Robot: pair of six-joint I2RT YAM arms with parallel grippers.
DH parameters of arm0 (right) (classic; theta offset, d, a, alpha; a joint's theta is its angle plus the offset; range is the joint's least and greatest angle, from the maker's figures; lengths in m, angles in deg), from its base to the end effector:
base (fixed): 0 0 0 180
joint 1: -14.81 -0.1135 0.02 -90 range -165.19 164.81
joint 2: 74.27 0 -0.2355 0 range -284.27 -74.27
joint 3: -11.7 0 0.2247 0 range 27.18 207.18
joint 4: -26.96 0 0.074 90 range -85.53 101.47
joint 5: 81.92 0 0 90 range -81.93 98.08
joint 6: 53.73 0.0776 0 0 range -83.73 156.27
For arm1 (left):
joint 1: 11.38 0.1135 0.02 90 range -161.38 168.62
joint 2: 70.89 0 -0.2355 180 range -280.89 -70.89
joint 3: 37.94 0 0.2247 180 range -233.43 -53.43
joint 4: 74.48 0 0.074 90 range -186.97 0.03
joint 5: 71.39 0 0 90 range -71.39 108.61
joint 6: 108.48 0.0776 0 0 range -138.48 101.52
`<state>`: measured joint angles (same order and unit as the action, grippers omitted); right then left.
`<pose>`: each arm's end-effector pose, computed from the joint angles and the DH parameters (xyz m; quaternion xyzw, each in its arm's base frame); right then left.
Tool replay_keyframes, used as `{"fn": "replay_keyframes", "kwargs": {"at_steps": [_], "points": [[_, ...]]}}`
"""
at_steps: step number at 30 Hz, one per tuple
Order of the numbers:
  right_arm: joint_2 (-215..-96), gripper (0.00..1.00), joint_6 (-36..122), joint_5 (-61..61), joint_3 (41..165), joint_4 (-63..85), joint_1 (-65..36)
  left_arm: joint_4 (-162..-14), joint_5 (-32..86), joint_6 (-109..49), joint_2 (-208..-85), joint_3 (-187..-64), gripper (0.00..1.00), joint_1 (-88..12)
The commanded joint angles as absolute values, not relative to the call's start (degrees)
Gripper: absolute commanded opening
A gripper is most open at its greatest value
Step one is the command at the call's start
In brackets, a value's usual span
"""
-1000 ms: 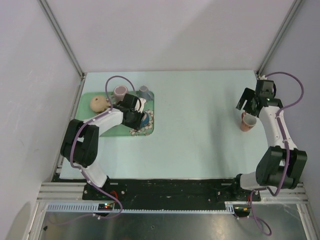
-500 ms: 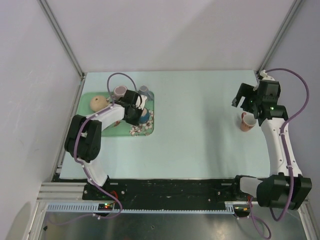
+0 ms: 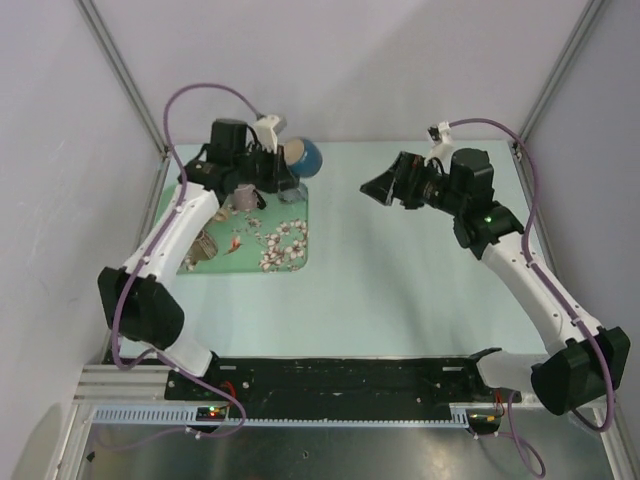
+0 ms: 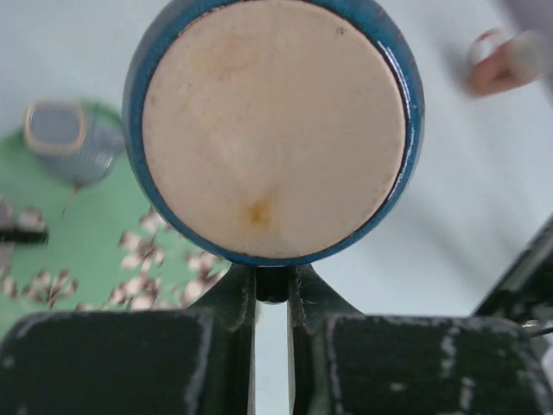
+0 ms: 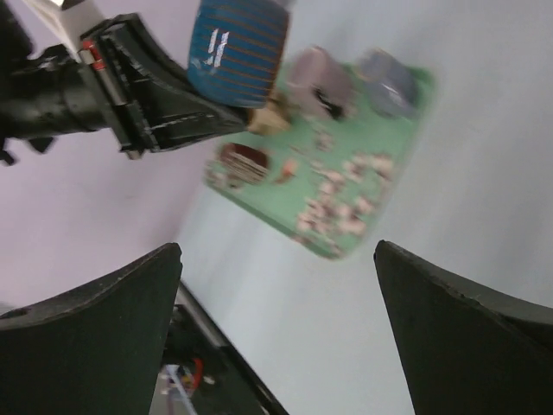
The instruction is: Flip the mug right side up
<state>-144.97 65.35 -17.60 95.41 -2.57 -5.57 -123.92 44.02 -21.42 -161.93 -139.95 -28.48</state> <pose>0.2687 0.1357 0.3454 -0.0733 0.7892 0.4057 0.4552 0.3321 -0.1370 0.3021 0.2032 0.8601 -0.2688 0.3831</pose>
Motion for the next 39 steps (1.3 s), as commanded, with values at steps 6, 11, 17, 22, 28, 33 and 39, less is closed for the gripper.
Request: {"fn": "replay_keyframes", "kwargs": {"at_steps": [6,11,17,22,28,33,39], "points": [[-151.3,0.99,92.4,-25.5,97.0,37.5,-10.3,-123.3,62.3,-35.4,-157.2,-156.6,0.00,-29.1],[-156.7,0.97,98.0,-24.9,100.9,42.5,-11.4,-123.3,63.2,-35.7,-156.9,-156.7,0.00,-30.1],[-162.7,0.91,103.9,-25.2,104.9,51.2,-12.5,-123.4,63.7,-35.4,-156.1,-156.0,0.00,-30.8],[-165.5,0.82,105.1,-24.7,107.3,54.0,-13.4,-123.4,64.3,-35.0,-156.0,-154.9,0.00,-31.0],[-171.6,0.26,112.9,-27.0,111.0,63.9,-14.1,-123.4,64.1,-33.6,-156.6,-153.7,0.00,-31.2],[-171.4,0.01,107.7,-27.2,111.5,54.8,-13.0,-124.1,61.3,-31.7,-156.9,-153.0,0.48,-29.1],[-171.6,0.00,77.0,-20.6,120.2,18.1,-10.8,-128.6,48.0,-19.5,-156.9,-152.0,0.99,-26.0]]}}
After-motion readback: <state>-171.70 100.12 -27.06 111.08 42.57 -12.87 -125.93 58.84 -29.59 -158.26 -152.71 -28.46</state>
